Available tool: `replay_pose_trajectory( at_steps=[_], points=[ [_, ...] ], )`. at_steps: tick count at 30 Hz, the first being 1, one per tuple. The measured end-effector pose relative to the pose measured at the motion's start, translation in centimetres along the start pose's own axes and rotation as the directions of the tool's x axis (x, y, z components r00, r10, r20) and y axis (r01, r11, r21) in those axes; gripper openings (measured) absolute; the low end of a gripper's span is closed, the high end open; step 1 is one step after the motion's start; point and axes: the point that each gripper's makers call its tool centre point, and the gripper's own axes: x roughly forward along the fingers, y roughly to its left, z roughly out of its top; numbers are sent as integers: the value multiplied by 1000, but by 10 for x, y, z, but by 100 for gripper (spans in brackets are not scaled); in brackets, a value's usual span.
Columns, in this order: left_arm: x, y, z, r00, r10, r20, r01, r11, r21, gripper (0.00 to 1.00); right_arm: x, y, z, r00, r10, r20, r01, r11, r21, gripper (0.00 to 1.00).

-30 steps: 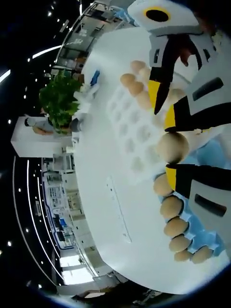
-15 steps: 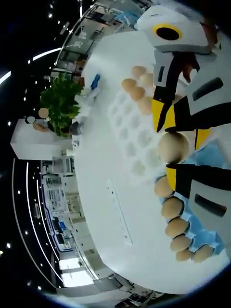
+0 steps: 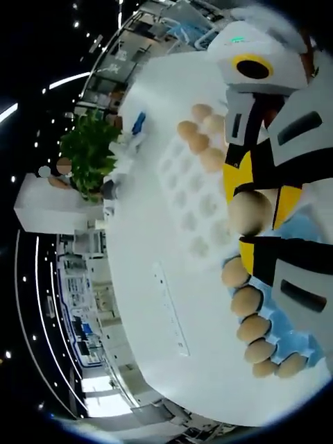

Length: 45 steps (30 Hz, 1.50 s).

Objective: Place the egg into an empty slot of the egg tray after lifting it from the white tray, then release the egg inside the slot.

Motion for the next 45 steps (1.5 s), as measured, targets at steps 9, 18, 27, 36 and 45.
replay_pose_trajectory(
  at_steps=[9,18,27,36,45],
  points=[
    [-6,-1,-4,1000,-13,-16,13,1000,-13,26,1,5,4,1000,11,23,-11,1000,-12,27],
    [-9,2,-6,995,-84,-61,77,991,-109,26,-6,13,13,996,27,84,-20,996,-83,28],
    [-16,-4,-14,993,-86,-77,77,990,-116,26,-5,19,15,995,51,89,-45,997,-68,27],
    [-17,0,-21,994,-53,-92,44,994,-96,26,4,24,11,997,58,52,-54,997,-62,27],
    [-24,33,-24,994,-3,-109,-7,996,-92,26,22,46,14,996,85,5,-84,994,-65,27]
  ],
)
